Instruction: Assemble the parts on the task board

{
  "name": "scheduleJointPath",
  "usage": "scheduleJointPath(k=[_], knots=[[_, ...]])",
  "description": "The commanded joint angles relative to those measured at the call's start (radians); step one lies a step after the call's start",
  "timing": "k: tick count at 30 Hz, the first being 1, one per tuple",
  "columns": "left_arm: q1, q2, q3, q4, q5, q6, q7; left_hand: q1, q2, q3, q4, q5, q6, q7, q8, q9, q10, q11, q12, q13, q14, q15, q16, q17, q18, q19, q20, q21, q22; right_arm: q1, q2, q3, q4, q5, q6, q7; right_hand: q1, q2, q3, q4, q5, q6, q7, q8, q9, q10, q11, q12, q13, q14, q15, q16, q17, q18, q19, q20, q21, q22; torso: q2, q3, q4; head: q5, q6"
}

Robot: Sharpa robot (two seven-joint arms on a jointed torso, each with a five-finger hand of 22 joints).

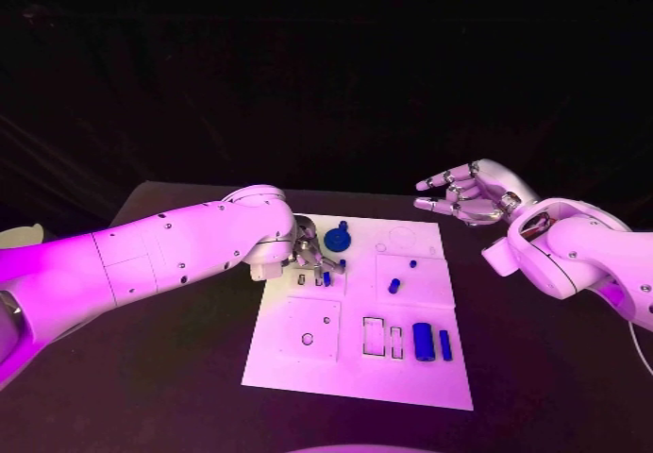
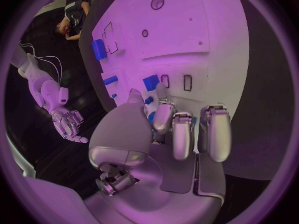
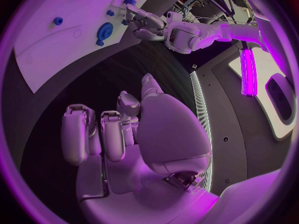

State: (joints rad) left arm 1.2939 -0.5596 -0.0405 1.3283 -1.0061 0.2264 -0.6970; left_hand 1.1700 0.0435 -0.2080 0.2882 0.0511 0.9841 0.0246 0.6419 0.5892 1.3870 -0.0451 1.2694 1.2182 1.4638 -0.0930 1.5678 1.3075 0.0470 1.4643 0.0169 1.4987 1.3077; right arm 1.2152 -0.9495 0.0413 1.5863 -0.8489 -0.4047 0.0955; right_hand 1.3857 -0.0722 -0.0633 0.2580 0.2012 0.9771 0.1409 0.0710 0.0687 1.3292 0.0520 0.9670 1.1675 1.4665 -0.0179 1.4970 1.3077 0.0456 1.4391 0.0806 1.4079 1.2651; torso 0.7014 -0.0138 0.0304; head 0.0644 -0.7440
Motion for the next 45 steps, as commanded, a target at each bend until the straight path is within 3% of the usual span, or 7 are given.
scheduleJointPath(k=[1, 27, 45], knots=[[0.001, 0.004, 0.0, -0.002, -0.01, 0.033, -0.047, 0.012, 0.001, 0.01, -0.001, -0.003, -0.007, -0.004, 0.005, 0.004, 0.008, -0.001, 0.007, 0.002, 0.107, -0.008, 0.003, 0.263, -0.019, 0.052, -0.008, 0.004, 0.135, -0.001, 0.002, 0.0, -0.002, -0.012, 0.016, -0.004, -0.003, 0.006, -0.008, 0.0, 0.006, 0.008, -0.001, 0.002, 0.001, -0.008, 0.0, -0.005, -0.001, 0.079, -0.005, -0.004, 0.17, 0.02, -0.008, 0.001, -0.005, 0.0, 0.001, 0.0, -0.0008, 0.0, 0.0], [0.001, 0.012, 0.001, 0.002, -0.018, 0.054, -0.05, 0.079, -0.011, 0.118, -0.006, -0.003, -0.023, -0.006, 0.02, 0.044, 0.01, -0.003, 0.007, 0.007, 0.107, -0.01, 0.003, 0.263, -0.019, 0.052, -0.01, 0.006, 0.14, -0.004, 0.013, -0.004, -0.015, -0.016, 0.024, -0.013, 0.002, 0.012, -0.01, -0.003, 0.017, 0.01, -0.002, 0.002, 0.001, -0.008, -0.001, -0.007, -0.005, 0.079, -0.006, -0.005, 0.168, 0.021, -0.009, 0.0, -0.007, -0.002, 0.001, 0.0012, 0.0001, 0.001, -0.008], [0.001, 0.017, 0.001, -0.001, -0.011, 0.057, -0.049, 0.18, -0.032, 0.305, -0.031, 0.005, -0.039, -0.009, -0.007, 0.056, 0.003, -0.006, -0.006, 0.003, 0.107, -0.012, 0.003, 0.263, -0.018, 0.05, -0.01, 0.003, 0.138, -0.005, 0.017, -0.005, -0.015, -0.016, 0.028, -0.011, 0.002, 0.012, -0.012, -0.004, 0.023, 0.01, -0.002, 0.002, 0.001, -0.007, -0.001, -0.006, -0.005, 0.079, -0.006, -0.005, 0.169, 0.021, -0.008, 0.0, -0.007, -0.002, 0.0, 0.0013, -0.0004, 0.004, -0.012]])
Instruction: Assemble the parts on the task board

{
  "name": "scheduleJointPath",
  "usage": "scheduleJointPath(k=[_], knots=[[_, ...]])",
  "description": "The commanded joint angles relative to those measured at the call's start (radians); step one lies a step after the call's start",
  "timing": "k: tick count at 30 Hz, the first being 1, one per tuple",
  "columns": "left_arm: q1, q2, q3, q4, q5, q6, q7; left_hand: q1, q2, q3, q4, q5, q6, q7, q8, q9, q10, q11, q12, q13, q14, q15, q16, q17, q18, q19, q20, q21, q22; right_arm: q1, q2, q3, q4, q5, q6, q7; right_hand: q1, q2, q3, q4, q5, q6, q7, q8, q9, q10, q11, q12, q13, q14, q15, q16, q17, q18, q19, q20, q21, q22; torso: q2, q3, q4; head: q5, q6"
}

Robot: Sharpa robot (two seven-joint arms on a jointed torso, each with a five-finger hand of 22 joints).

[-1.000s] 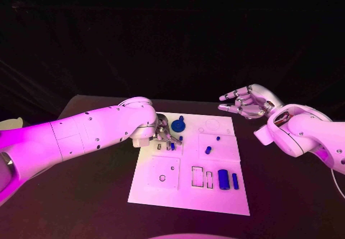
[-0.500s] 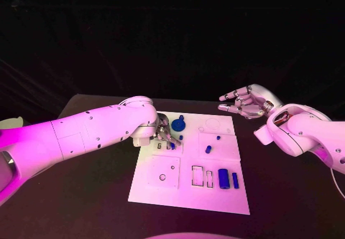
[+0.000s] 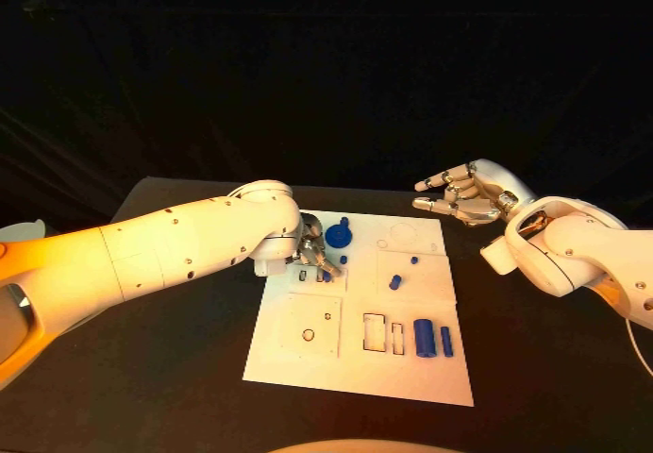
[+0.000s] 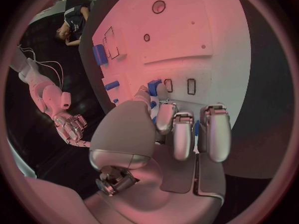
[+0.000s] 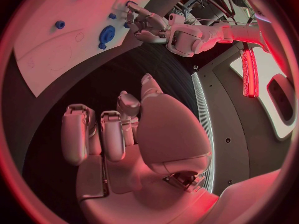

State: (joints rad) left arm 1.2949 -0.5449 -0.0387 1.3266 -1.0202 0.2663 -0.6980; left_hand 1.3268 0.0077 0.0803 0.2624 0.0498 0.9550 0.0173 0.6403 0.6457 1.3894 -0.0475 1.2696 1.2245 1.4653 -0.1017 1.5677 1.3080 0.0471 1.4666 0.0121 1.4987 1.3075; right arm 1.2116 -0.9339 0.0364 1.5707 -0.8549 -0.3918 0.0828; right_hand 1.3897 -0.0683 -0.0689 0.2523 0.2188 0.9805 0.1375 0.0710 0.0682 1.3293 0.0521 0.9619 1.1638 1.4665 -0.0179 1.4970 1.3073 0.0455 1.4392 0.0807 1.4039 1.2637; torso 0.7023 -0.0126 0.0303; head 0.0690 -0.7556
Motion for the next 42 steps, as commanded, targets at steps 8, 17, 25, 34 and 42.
scheduleJointPath(k=[8, 17, 25, 34, 42], knots=[[0.0, -0.002, -0.001, 0.008, 0.028, -0.005, -0.038, 0.103, -0.042, 0.203, -0.062, 0.092, -0.026, 0.01, -0.067, -0.026, -0.013, 0.004, -0.028, -0.017, 0.106, 0.001, 0.003, 0.263, -0.018, 0.046, -0.003, 0.001, 0.136, -0.002, 0.002, 0.0, 0.001, -0.009, 0.015, 0.002, -0.002, 0.009, -0.008, 0.001, 0.009, 0.008, 0.001, 0.002, 0.002, -0.006, -0.001, 0.002, 0.0, 0.08, -0.006, -0.004, 0.17, 0.02, -0.008, 0.0, -0.003, 0.0, 0.0, 0.0, 0.0, -0.002, 0.0], [-0.001, -0.028, 0.004, 0.039, 0.038, -0.088, -0.008, 0.028, -0.16, 0.518, -0.121, 0.127, -0.012, 0.027, -0.08, -0.003, -0.004, 0.016, -0.045, -0.029, 0.106, 0.015, 0.003, 0.263, -0.018, 0.047, 0.01, 0.002, 0.142, -0.003, 0.003, -0.001, -0.001, -0.009, 0.009, -0.003, -0.007, 0.009, -0.012, 0.003, 0.011, 0.008, 0.001, 0.002, 0.002, -0.005, -0.001, 0.002, -0.001, 0.08, -0.006, -0.004, 0.17, 0.02, -0.007, -0.001, -0.003, 0.001, 0.0, 0.0002, 0.0008, -0.001, 0.003], [-0.001, -0.058, 0.005, 0.074, 0.04, -0.15, 0.022, -0.013, -0.186, 0.59, -0.157, 0.135, -0.009, 0.026, -0.071, 0.017, 0.001, 0.016, -0.045, -0.028, 0.106, 0.014, 0.003, 0.263, -0.02, 0.05, 0.011, 0.006, 0.149, -0.004, 0.003, -0.001, -0.003, -0.014, 0.002, -0.007, -0.019, 0.009, -0.023, 0.009, 0.013, 0.009, 0.001, 0.002, 0.002, -0.004, -0.001, 0.001, -0.003, 0.08, -0.006, -0.005, 0.17, 0.02, -0.007, -0.001, -0.003, 0.0, 0.0, 0.0011, 0.0028, 0.003, 0.005], [-0.008, -0.077, 0.004, 0.085, 0.005, -0.185, 0.034, -0.019, -0.192, 0.606, -0.171, 0.134, -0.007, 0.026, -0.069, 0.022, 0.003, 0.016, -0.045, -0.028, 0.106, 0.014, 0.003, 0.263, -0.021, 0.053, 0.011, 0.01, 0.156, -0.007, 0.004, -0.001, -0.006, -0.018, -0.004, -0.009, -0.023, 0.01, -0.027, 0.012, 0.015, 0.009, 0.001, 0.002, 0.002, -0.005, -0.001, -0.002, -0.006, 0.079, -0.006, -0.007, 0.167, 0.021, -0.008, -0.001, -0.005, -0.002, -0.001, 0.0002, 0.004, 0.006, 0.0], [-0.019, -0.077, 0.003, 0.082, -0.035, -0.175, 0.026, -0.022, -0.195, 0.611, -0.176, 0.134, -0.005, 0.026, -0.069, 0.024, 0.006, 0.016, -0.042, -0.024, 0.106, 0.014, 0.003, 0.263, -0.023, 0.056, 0.011, 0.012, 0.161, -0.008, 0.003, -0.001, -0.005, -0.019, -0.004, -0.009, -0.023, 0.01, -0.027, 0.012, 0.015, 0.009, 0.001, 0.002, 0.002, -0.005, -0.001, -0.002, -0.006, 0.079, -0.006, -0.007, 0.167, 0.021, -0.008, -0.001, -0.005, -0.002, 0.0, -0.0004, 0.0011, 0.013, -0.004]])
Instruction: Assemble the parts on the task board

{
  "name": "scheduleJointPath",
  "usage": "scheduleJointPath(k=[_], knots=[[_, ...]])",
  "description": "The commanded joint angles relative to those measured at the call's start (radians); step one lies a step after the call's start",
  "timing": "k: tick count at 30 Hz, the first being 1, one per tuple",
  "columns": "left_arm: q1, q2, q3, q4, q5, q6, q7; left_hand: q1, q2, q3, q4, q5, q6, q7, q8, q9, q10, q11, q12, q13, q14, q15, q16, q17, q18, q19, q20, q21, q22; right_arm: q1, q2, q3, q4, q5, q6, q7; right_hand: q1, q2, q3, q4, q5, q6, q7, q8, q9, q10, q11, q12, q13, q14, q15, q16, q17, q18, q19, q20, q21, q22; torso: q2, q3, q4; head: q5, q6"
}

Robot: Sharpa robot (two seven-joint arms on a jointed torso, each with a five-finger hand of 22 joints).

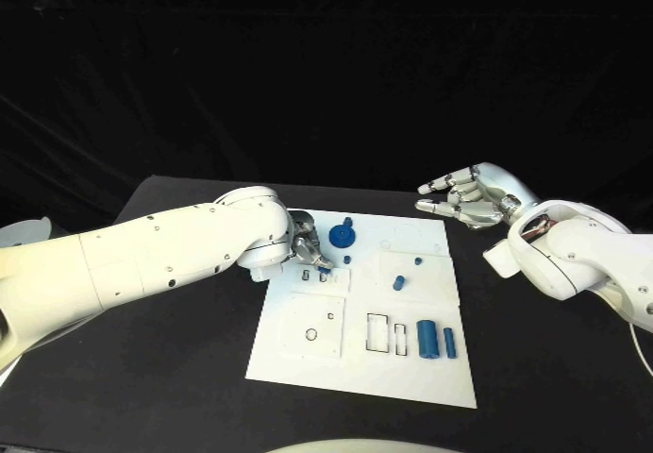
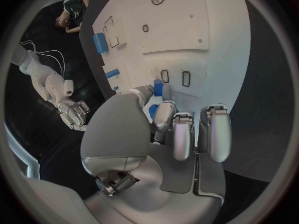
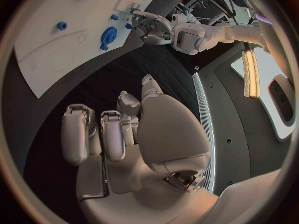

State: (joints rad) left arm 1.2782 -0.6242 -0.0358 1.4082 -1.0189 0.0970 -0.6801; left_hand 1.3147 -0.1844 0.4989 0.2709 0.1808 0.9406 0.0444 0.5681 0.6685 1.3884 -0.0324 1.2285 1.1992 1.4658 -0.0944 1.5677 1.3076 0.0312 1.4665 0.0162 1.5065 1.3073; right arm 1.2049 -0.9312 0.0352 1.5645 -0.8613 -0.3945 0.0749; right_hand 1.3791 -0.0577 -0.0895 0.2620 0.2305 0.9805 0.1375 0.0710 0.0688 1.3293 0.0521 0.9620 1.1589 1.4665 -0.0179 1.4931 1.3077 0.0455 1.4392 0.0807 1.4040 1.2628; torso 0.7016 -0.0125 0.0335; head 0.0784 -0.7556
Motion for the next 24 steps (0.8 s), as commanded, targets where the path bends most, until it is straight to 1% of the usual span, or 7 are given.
scheduleJointPath(k=[1, 2, 3, 4, 11, 18, 24], knots=[[-0.004, 0.003, 0.0, 0.0, -0.039, -0.001, 0.006, -0.011, -0.004, 0.194, -0.187, 0.002, 0.01, -0.001, 0.003, 0.001, 0.007, 0.001, 0.0, 0.001, 0.105, 0.007, 0.003, 0.263, -0.007, 0.056, 0.007, 0.005, 0.161, -0.001, 0.001, 0.0, 0.001, -0.013, -0.001, -0.001, -0.013, 0.0, -0.007, 0.003, 0.005, 0.009, 0.001, 0.002, 0.001, -0.005, -0.001, -0.002, -0.001, 0.079, -0.006, -0.004, 0.166, 0.021, -0.008, -0.001, -0.005, -0.001, 0.001, -0.0009, -0.0024, 0.004, -0.005], [-0.005, 0.003, -0.001, -0.001, -0.042, 0.004, 0.004, -0.011, -0.004, 0.195, -0.187, 0.002, 0.01, -0.001, 0.003, 0.001, 0.007, 0.001, 0.0, 0.001, 0.105, 0.007, 0.003, 0.263, -0.007, 0.056, 0.007, 0.005, 0.162, -0.001, 0.001, 0.0, 0.001, -0.013, -0.001, -0.001, -0.013, 0.0, -0.007, 0.003, 0.005, 0.009, 0.001, 0.002, 0.001, -0.005, -0.001, -0.002, -0.001, 0.079, -0.006, -0.004, 0.166, 0.021, -0.008, -0.001, -0.005, -0.001, 0.001, -0.0005, -0.0021, 0.003, -0.006], [-0.005, 0.004, -0.001, -0.001, -0.045, 0.009, 0.003, -0.011, -0.004, 0.195, -0.187, 0.002, 0.01, -0.001, 0.003, 0.001, 0.007, 0.001, 0.0, 0.001, 0.105, 0.007, 0.003, 0.263, -0.007, 0.056, 0.007, 0.005, 0.162, -0.001, 0.001, 0.0, 0.0, -0.013, -0.001, -0.001, -0.013, 0.0, -0.007, 0.003, 0.005, 0.009, 0.001, 0.002, 0.001, -0.005, -0.001, -0.002, -0.001, 0.079, -0.006, -0.004, 0.166, 0.021, -0.008, -0.001, -0.005, -0.001, 0.001, -0.0011, -0.0019, 0.004, -0.008], [-0.006, 0.004, -0.001, -0.002, -0.047, 0.012, 0.001, -0.012, -0.005, 0.196, -0.188, 0.002, 0.01, -0.001, 0.003, 0.002, 0.008, 0.001, 0.0, 0.001, 0.105, 0.007, 0.003, 0.263, -0.007, 0.056, 0.007, 0.005, 0.162, -0.002, 0.001, 0.0, 0.0, -0.013, -0.001, -0.001, -0.013, 0.0, -0.007, 0.003, 0.005, 0.009, 0.001, 0.002, 0.001, -0.005, -0.001, -0.002, -0.001, 0.079, -0.006, -0.004, 0.166, 0.021, -0.008, -0.001, -0.005, -0.001, 0.001, -0.0004, -0.0018, 0.004, -0.008], [-0.01, 0.007, -0.001, -0.004, -0.058, 0.044, -0.008, -0.013, -0.007, 0.198, -0.191, 0.002, 0.011, -0.001, 0.003, 0.002, 0.009, 0.001, 0.001, 0.002, 0.105, 0.007, 0.003, 0.263, -0.007, 0.057, 0.007, 0.006, 0.163, -0.002, 0.003, 0.0, 0.0, -0.014, 0.0, -0.001, -0.013, 0.0, -0.007, 0.003, 0.005, 0.009, 0.001, 0.002, 0.001, -0.005, -0.001, -0.002, -0.001, 0.079, -0.006, -0.004, 0.166, 0.021, -0.008, -0.001, -0.005, -0.001, 0.001, 0.0, -0.0018, 0.006, -0.011], [-0.01, 0.006, -0.001, -0.004, -0.063, 0.082, -0.016, -0.016, -0.011, 0.204, -0.199, 0.003, 0.013, 0.0, 0.002, 0.003, 0.009, 0.001, 0.0, 0.001, 0.105, 0.008, 0.003, 0.263, -0.008, 0.059, 0.007, 0.008, 0.167, -0.003, 0.004, 0.0, -0.002, -0.014, 0.001, 0.001, -0.013, 0.0, -0.007, 0.003, 0.005, 0.009, 0.001, 0.002, 0.001, -0.005, -0.001, -0.002, -0.001, 0.079, -0.006, -0.004, 0.166, 0.021, -0.008, -0.001, -0.005, -0.001, 0.001, -0.0001, -0.0026, 0.011, -0.013], [-0.011, 0.004, -0.001, -0.003, -0.067, 0.104, -0.021, -0.019, -0.013, 0.208, -0.203, 0.007, 0.015, 0.0, 0.002, 0.003, 0.011, 0.001, 0.001, 0.002, 0.105, 0.008, 0.003, 0.263, -0.008, 0.059, 0.007, 0.009, 0.168, -0.004, 0.005, 0.0, -0.002, -0.014, 0.001, 0.004, -0.014, 0.001, -0.008, 0.003, 0.006, 0.009, 0.001, 0.002, 0.001, -0.005, -0.001, -0.002, -0.001, 0.079, -0.006, -0.004, 0.166, 0.021, -0.008, -0.001, -0.005, -0.001, 0.001, 0.0, -0.002, 0.011, -0.017]])
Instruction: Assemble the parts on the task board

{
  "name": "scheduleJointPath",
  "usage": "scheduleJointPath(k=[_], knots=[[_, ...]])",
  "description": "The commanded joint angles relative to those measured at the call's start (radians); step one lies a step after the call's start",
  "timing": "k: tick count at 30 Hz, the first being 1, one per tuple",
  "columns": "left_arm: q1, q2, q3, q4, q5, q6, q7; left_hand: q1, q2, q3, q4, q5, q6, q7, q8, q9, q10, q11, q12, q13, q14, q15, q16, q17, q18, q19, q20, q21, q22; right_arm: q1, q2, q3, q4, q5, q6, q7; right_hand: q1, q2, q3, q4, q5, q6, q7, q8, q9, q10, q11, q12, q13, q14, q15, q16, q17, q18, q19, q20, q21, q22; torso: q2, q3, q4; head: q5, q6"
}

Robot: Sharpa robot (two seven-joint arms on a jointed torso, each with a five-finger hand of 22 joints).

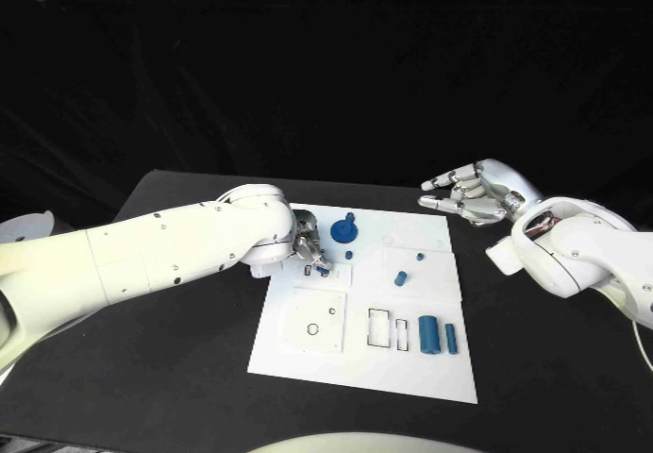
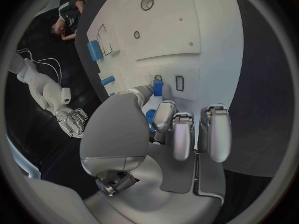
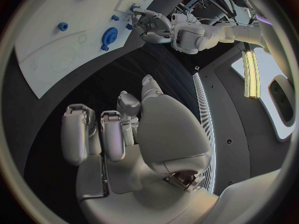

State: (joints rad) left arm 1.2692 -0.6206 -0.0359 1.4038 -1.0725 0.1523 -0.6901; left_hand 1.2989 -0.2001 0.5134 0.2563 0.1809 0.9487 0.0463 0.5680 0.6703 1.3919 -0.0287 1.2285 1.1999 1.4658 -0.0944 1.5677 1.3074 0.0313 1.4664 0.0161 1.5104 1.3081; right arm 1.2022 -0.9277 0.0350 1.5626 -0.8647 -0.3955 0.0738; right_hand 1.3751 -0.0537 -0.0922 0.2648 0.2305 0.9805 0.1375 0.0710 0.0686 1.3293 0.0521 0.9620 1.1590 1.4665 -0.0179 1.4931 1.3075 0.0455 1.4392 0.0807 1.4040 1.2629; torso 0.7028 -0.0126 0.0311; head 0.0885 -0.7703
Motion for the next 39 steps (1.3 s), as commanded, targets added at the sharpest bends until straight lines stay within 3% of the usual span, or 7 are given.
scheduleJointPath(k=[1, 24, 36, 39], knots=[[-0.002, -0.001, -0.001, 0.002, -0.014, 0.052, -0.011, -0.003, 0.003, 0.193, -0.188, 0.007, 0.007, -0.002, 0.002, 0.001, 0.007, -0.002, 0.001, 0.002, 0.105, 0.008, 0.003, 0.263, -0.008, 0.059, 0.007, 0.005, 0.168, -0.001, 0.001, 0.0, 0.0, -0.01, 0.002, 0.005, -0.01, -0.003, -0.005, 0.0, 0.006, 0.009, 0.001, 0.002, 0.001, -0.005, -0.001, -0.002, -0.001, 0.079, -0.006, -0.004, 0.166, 0.021, -0.008, -0.001, -0.005, -0.001, 0.0, 0.0, 0.0006, 0.001, -0.003], [-0.002, 0.006, -0.003, -0.001, -0.013, 0.058, -0.015, -0.029, -0.001, 0.194, -0.191, 0.012, 0.014, -0.005, 0.0, 0.003, 0.017, -0.003, 0.013, 0.014, 0.105, 0.009, 0.003, 0.263, -0.008, 0.058, 0.008, 0.004, 0.167, -0.002, 0.004, 0.0, 0.001, -0.013, -0.002, 0.007, -0.011, -0.001, -0.006, 0.001, 0.01, 0.01, 0.001, 0.002, 0.001, -0.005, -0.001, -0.001, -0.001, 0.079, -0.006, -0.004, 0.167, 0.021, -0.008, -0.001, -0.006, -0.002, 0.0, 0.0012, -0.0003, 0.002, -0.005], [-0.004, 0.025, -0.006, -0.021, 0.014, 0.061, -0.016, -0.151, 0.032, 0.092, -0.12, 0.008, 0.05, -0.025, -0.007, 0.002, 0.032, -0.018, 0.039, 0.043, 0.105, -0.003, 0.003, 0.263, -0.011, 0.065, -0.001, 0.013, 0.182, -0.002, 0.002, 0.0, 0.005, -0.016, -0.006, 0.005, -0.011, 0.004, -0.01, 0.002, 0.023, 0.011, 0.0, 0.002, 0.001, -0.006, -0.002, -0.002, -0.003, 0.079, -0.007, -0.006, 0.166, 0.021, -0.008, -0.001, -0.006, -0.002, 0.0, 0.0022, -0.0007, 0.003, -0.005], [-0.004, 0.028, -0.006, -0.024, 0.015, 0.074, -0.02, -0.16, 0.037, 0.083, -0.115, 0.009, 0.055, -0.027, -0.009, 0.001, 0.036, -0.019, 0.048, 0.053, 0.105, -0.004, 0.003, 0.263, -0.012, 0.066, -0.002, 0.014, 0.184, -0.002, 0.001, 0.0, 0.009, -0.02, -0.011, 0.005, 0.001, 0.007, -0.011, -0.005, 0.072, 0.012, -0.001, 0.002, 0.001, -0.007, -0.003, -0.002, -0.005, 0.08, -0.008, -0.006, 0.166, 0.021, -0.007, -0.003, -0.007, -0.002, 0.0, 0.0017, -0.0001, 0.002, -0.005]])
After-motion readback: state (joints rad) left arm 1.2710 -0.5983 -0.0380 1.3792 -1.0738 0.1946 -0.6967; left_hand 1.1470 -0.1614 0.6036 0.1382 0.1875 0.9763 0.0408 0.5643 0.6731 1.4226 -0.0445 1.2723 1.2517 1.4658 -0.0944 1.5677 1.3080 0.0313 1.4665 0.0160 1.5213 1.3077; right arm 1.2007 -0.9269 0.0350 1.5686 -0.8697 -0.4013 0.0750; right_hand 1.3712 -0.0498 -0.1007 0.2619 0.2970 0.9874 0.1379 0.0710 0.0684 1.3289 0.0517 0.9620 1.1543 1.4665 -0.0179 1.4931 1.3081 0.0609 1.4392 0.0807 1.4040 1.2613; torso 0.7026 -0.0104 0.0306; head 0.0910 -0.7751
